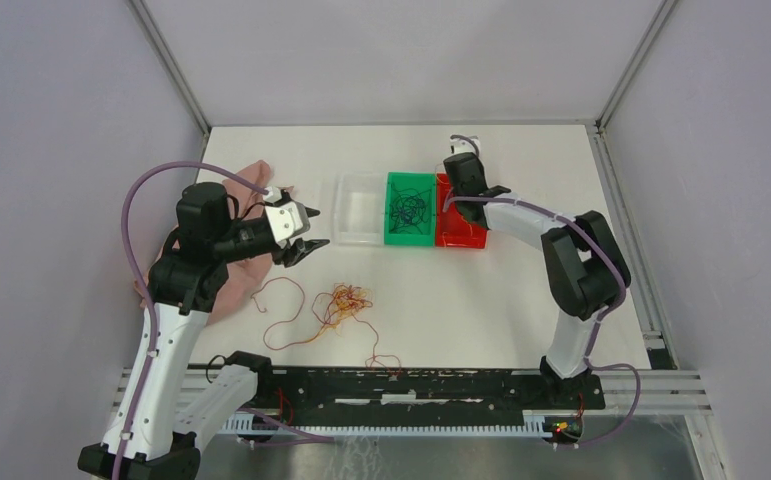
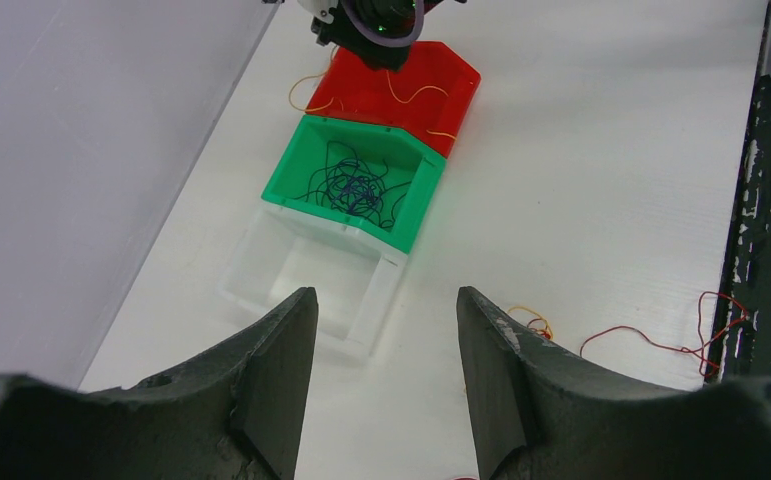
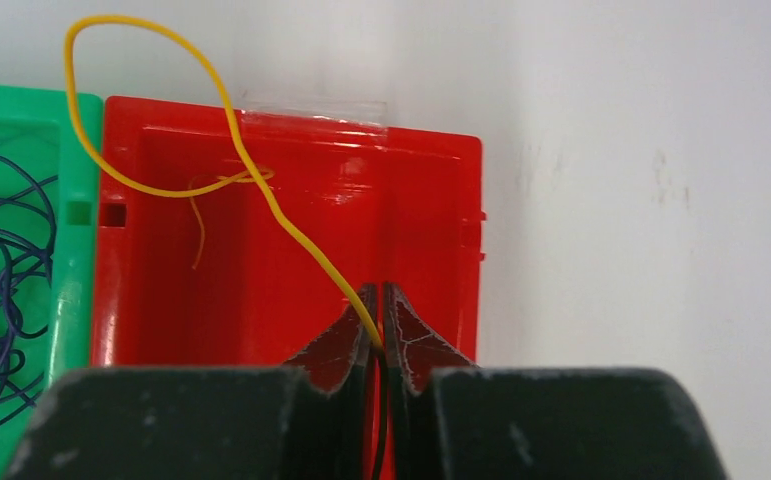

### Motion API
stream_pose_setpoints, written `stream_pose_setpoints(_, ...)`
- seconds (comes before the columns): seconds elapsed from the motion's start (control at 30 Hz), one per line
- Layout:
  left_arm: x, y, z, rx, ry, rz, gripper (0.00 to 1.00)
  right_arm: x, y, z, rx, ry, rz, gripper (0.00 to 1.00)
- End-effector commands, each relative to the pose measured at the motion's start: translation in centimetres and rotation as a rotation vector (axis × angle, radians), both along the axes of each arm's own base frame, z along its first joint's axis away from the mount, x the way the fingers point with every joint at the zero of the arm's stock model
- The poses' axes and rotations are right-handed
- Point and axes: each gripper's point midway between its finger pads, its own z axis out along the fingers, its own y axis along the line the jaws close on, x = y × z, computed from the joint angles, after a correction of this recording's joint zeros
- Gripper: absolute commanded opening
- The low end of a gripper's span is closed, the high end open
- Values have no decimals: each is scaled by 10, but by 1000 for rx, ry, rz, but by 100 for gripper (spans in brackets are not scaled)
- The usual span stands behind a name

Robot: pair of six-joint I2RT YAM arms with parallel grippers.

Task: Untangle the cables
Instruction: Place the cable in the bin.

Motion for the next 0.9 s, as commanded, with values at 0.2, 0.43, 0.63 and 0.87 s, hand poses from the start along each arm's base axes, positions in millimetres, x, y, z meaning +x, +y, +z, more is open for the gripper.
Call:
stream_pose_setpoints(0.2, 3, -2, 11, -12, -43, -4, 61, 7, 23, 10, 98, -13, 60, 52)
stream_pose_setpoints(0.43, 2, -3, 12, -16, -42, -7, 60, 9, 38, 82, 222, -102, 147, 57)
stream_pose_setpoints(0.63, 2, -2, 11, -16, -42, -5, 60, 18, 41, 89, 272, -85, 180, 57)
stream_pose_setpoints(0.87, 4, -2, 12, -13, -43, -2, 60, 34, 35, 45, 281, -15, 137, 41)
